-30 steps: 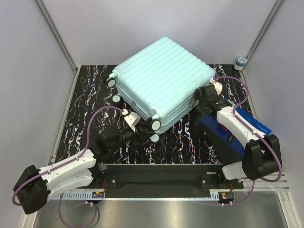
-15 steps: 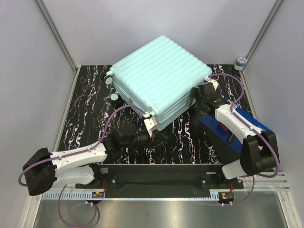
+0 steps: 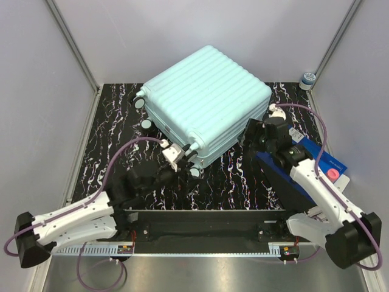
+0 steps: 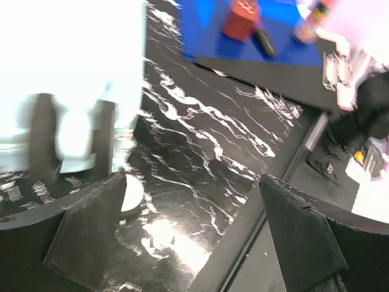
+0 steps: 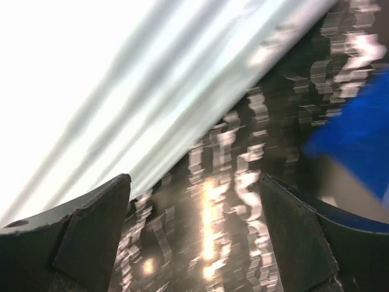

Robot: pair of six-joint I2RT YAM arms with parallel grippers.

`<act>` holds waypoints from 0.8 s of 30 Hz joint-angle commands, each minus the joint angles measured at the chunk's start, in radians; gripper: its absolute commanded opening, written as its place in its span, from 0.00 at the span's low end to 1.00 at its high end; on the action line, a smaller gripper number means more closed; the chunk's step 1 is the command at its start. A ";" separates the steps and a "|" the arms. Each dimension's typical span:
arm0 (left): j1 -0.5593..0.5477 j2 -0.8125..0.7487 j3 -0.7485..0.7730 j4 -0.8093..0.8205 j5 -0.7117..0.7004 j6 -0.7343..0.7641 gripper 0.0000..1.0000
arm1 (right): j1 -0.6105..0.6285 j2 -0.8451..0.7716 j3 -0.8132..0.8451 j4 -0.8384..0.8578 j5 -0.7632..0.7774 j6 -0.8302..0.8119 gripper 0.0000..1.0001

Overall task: Pack the luggage
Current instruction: Zip the luggage at the center of the board.

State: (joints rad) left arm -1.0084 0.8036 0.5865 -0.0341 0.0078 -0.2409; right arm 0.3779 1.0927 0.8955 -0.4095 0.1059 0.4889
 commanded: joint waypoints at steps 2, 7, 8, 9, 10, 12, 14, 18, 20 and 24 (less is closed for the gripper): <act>0.052 -0.087 0.150 -0.191 -0.328 -0.047 0.99 | 0.211 -0.019 0.035 -0.002 -0.035 0.094 0.92; 0.422 -0.001 0.259 -0.253 -0.102 -0.084 0.99 | 0.383 0.010 0.091 0.023 0.032 0.212 0.87; 0.548 0.012 0.268 -0.253 -0.074 -0.093 0.99 | 0.439 0.010 0.095 0.029 0.044 0.226 0.87; 0.607 0.016 0.271 -0.241 -0.056 -0.104 0.99 | 0.473 0.013 0.103 0.040 0.075 0.255 0.87; 0.663 0.017 0.271 -0.227 -0.001 -0.127 0.99 | 0.501 0.015 0.105 0.046 0.090 0.270 0.87; 0.827 0.029 0.253 -0.169 0.105 -0.161 0.99 | 0.567 0.024 0.102 0.089 0.100 0.313 0.87; 0.945 0.061 0.245 -0.148 0.228 -0.210 0.99 | 0.607 0.042 0.103 0.109 0.121 0.338 0.88; 1.008 0.074 0.202 -0.109 0.293 -0.239 0.99 | 0.716 0.097 0.124 0.158 0.231 0.390 0.96; 1.007 0.066 0.196 -0.112 0.265 -0.233 0.99 | 0.743 0.151 0.141 0.167 0.271 0.410 0.98; 1.007 0.069 0.202 -0.138 0.231 -0.219 0.99 | 0.783 0.232 0.168 0.221 0.395 0.511 0.99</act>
State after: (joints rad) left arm -0.0048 0.8791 0.7815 -0.2104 0.2050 -0.4526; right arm 1.1286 1.2617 1.0084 -0.2905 0.3168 0.8787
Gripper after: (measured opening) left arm 0.985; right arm 0.982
